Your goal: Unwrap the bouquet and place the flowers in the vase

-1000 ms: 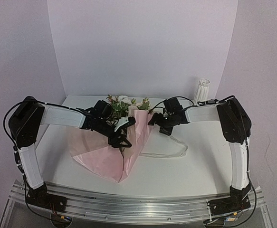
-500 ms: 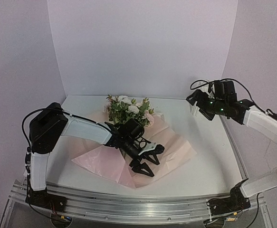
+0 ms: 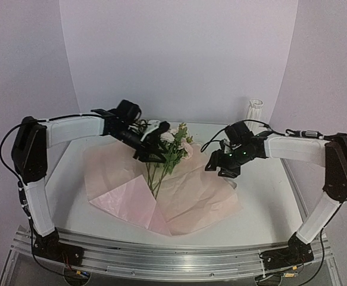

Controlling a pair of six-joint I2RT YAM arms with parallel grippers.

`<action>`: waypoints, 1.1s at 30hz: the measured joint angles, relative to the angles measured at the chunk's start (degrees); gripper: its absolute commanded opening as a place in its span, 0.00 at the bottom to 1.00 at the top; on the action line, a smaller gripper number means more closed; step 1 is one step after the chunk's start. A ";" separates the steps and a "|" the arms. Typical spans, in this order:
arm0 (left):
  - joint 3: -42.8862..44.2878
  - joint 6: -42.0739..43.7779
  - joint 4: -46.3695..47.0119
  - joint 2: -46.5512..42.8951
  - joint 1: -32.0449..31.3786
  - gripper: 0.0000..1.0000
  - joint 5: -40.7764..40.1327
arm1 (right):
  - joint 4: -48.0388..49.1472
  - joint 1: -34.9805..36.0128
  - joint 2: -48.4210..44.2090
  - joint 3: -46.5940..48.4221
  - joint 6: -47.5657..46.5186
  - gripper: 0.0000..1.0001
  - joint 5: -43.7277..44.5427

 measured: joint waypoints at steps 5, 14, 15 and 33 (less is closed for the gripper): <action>-16.84 1.10 8.55 -8.47 10.79 0.42 -13.71 | 0.62 2.69 9.52 0.89 1.58 0.54 -0.15; -24.99 4.34 9.69 -5.63 11.75 0.38 -18.49 | 0.36 1.53 17.73 4.87 2.59 0.53 5.38; -25.99 6.24 8.99 -6.46 11.89 0.39 -17.51 | 0.21 1.32 18.35 5.61 2.65 0.53 6.01; -48.43 23.64 -1.88 -24.86 -1.63 0.55 -11.74 | -5.69 -7.72 32.99 28.74 -9.07 0.69 9.19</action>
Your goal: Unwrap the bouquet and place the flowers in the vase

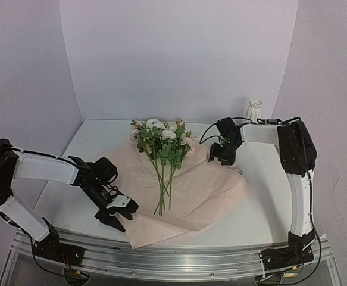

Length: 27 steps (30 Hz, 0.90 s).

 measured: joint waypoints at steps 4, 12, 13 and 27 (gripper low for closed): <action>-4.78 2.29 -0.17 -3.96 0.04 0.55 -1.73 | -5.10 -0.63 -3.04 -1.59 -4.68 0.70 -0.06; 10.59 2.80 -12.59 -2.69 0.03 0.54 1.71 | -12.35 -1.84 -21.26 -13.90 -5.45 0.82 0.49; 14.13 2.48 -13.64 -2.07 0.09 0.51 2.66 | -13.27 -1.87 -24.08 -16.36 -4.83 0.81 0.81; 1.47 -14.52 12.99 5.62 1.78 0.33 -13.14 | -15.38 2.64 -27.73 -22.93 -2.26 0.74 3.22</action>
